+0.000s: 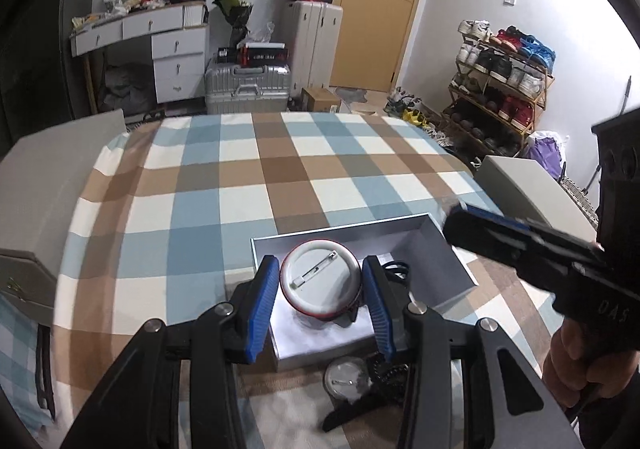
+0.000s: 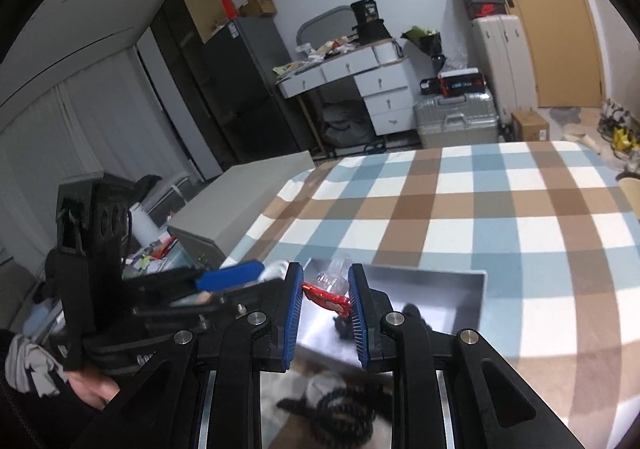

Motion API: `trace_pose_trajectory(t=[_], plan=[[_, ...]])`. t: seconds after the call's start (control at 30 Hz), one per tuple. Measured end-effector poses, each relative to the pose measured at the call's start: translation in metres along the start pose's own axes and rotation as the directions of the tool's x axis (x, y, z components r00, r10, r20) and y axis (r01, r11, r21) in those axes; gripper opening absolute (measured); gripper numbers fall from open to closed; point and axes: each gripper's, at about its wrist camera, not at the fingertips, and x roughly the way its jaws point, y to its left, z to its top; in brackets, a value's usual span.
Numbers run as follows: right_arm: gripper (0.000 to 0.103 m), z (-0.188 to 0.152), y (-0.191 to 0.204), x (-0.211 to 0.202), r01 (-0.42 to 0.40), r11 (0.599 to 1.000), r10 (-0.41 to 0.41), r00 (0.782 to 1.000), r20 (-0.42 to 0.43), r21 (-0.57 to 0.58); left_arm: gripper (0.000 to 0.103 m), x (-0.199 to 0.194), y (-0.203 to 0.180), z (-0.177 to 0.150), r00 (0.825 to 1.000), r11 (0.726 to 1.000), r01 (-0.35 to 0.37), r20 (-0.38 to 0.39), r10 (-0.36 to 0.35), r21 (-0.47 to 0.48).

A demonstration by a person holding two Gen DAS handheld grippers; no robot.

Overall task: Organize jewelry
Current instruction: 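Carry the badge and vial into the silver box and open both grippers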

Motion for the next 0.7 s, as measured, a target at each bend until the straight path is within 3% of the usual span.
trace_pose_trajectory(t=[0.27, 0.7], plan=[[0.022, -0.001, -0.02, 0.046, -0.01, 1.0, 0.011, 0.993, -0.114, 0.011, 0.037, 0.025, 0.007, -0.009, 0.997, 0.999, 0.027, -0.067, -0.029, -0.025], [0.025, -0.006, -0.027, 0.061, 0.013, 1.0, -0.01, 0.991, -0.132, 0.017, 0.037, 0.033, 0.002, -0.002, 0.994, 0.998, 0.061, -0.089, -0.063, -0.017]])
